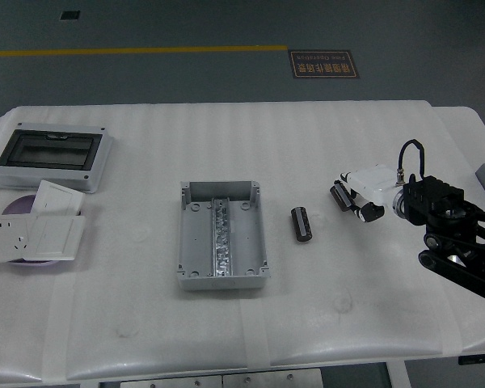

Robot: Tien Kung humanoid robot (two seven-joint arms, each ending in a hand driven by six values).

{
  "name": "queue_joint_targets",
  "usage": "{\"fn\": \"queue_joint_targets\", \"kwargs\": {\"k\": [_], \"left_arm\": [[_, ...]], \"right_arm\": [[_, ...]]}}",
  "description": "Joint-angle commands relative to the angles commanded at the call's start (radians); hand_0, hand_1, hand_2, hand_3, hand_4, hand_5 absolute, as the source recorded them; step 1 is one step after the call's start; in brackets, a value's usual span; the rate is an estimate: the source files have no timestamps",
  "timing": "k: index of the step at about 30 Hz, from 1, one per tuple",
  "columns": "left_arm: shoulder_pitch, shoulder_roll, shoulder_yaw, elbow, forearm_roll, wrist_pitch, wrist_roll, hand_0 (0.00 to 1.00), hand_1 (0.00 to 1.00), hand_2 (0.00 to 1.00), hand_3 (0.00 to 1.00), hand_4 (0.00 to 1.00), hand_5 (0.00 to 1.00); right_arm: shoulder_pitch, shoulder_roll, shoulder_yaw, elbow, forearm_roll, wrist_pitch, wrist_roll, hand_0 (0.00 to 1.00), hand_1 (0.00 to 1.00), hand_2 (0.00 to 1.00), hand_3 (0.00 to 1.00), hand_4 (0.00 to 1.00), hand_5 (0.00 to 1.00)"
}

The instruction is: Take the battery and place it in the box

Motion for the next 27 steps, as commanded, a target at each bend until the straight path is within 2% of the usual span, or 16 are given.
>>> {"fn": "queue_joint_targets", "kwargs": {"k": [5, 6, 10, 11, 21, 27], "left_arm": [[0.0, 0.0, -0.001, 0.0, 0.0, -0.002, 0.002, 0.653, 0.621, 0.538, 0.584, 0.505, 0.015], [0.0, 0.0, -0.001, 0.0, -0.001, -0.002, 0.002, 0.653, 0.621, 0.521, 0.582, 0.505, 0.014], [0.0, -0.001, 0.001, 0.0, -0.004, -0.004, 0.004, 0.653, 0.621, 0.521, 0.582, 0.505, 0.014], [0.0, -0.002, 0.001, 0.0, -0.006, -0.004, 0.004, 0.653, 0.621, 0.521, 0.582, 0.505, 0.013], [-0.001, 0.0, 0.002, 0.0, -0.01, -0.004, 0.005, 0.653, 0.62, 0.517, 0.582, 0.502, 0.013], [-0.001, 0.003, 0.0, 0.0, -0.01, -0.003, 0.005, 0.653, 0.62, 0.516, 0.58, 0.499, 0.013]], "right_arm": [[0.0, 0.002, 0.001, -0.001, -0.001, 0.002, 0.0, 0.693, 0.562, 0.832, 0.998, 0.721, 0.125], [0.0, 0.002, 0.001, -0.001, -0.001, 0.003, -0.001, 0.693, 0.557, 0.837, 0.998, 0.764, 0.143], [0.003, 0.003, -0.002, 0.002, -0.005, 0.008, -0.005, 0.693, 0.557, 0.837, 0.998, 0.764, 0.143], [0.005, 0.003, -0.004, 0.002, -0.006, 0.009, -0.006, 0.696, 0.554, 0.842, 0.998, 0.806, 0.175], [0.035, 0.02, -0.051, -0.006, -0.019, 0.009, -0.012, 0.696, 0.555, 0.843, 0.998, 0.805, 0.171], [0.051, 0.023, -0.073, -0.004, -0.027, -0.009, -0.01, 0.694, 0.552, 0.837, 0.998, 0.814, 0.184]]}}
